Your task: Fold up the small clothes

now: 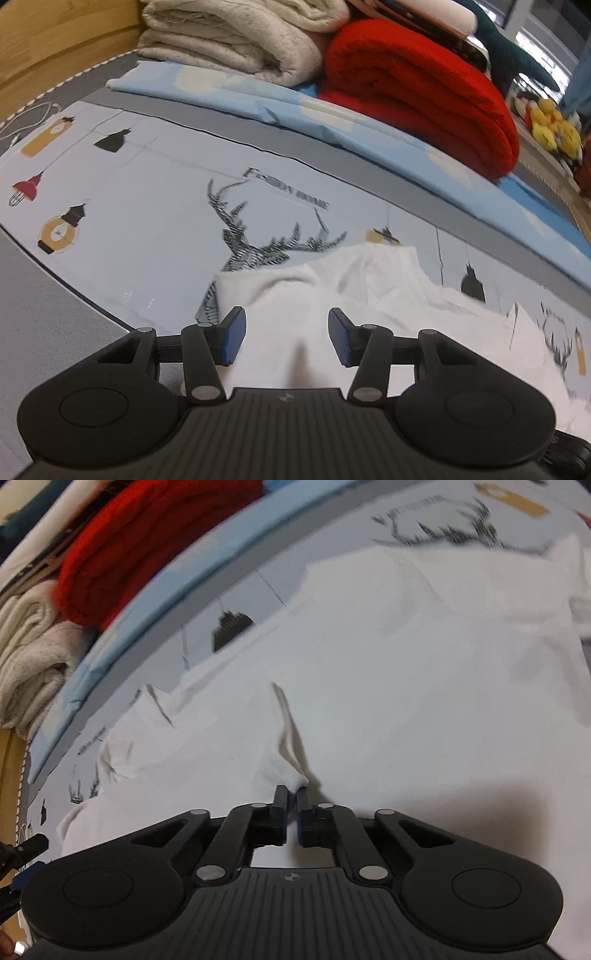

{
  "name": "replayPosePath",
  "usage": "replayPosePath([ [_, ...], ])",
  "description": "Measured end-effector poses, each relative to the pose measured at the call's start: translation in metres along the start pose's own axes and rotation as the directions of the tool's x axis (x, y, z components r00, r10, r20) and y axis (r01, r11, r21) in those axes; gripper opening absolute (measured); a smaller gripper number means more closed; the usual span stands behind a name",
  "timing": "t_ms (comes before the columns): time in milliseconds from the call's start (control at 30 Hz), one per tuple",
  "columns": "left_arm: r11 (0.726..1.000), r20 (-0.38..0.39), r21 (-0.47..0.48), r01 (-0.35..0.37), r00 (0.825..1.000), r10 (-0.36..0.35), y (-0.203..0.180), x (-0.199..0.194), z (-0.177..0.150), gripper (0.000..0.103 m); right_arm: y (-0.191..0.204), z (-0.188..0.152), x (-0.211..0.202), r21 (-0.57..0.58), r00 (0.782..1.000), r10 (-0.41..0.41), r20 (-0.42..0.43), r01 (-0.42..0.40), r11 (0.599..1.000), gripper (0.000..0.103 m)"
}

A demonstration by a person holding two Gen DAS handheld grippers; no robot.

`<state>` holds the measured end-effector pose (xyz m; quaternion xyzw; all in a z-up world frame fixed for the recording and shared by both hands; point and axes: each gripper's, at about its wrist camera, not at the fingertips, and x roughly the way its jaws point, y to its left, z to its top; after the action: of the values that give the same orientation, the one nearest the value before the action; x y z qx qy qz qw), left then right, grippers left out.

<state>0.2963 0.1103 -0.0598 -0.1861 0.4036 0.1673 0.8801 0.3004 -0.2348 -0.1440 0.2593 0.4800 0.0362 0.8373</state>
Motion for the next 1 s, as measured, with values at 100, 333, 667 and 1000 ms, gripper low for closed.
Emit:
replayPosePath([
  [100,0.996,0.027,-0.088,-0.032,0.999,0.035,0.023,-0.002,0.012,0.054,0.02,0.006,-0.027,-0.132,0.99,0.072,0.121,-0.056,0.99,0.003],
  [333,0.98,0.131,-0.161,-0.12,0.981,0.141,0.054,-0.017,0.03,0.054,0.01,0.03,-0.122,-0.239,0.84,0.183,0.51,-0.066,0.969,0.002],
  [667,0.995,-0.093,-0.036,0.091,0.991,-0.094,0.013,0.023,0.005,0.054,-0.078,0.062,-0.101,0.063,0.913,-0.151,0.379,0.137,0.989,0.002],
  [1000,0.972,-0.284,0.233,0.01,0.957,0.058,-0.005,0.066,-0.036,0.065,-0.128,0.067,-0.066,0.228,0.931,-0.34,0.135,0.305,0.925,0.008],
])
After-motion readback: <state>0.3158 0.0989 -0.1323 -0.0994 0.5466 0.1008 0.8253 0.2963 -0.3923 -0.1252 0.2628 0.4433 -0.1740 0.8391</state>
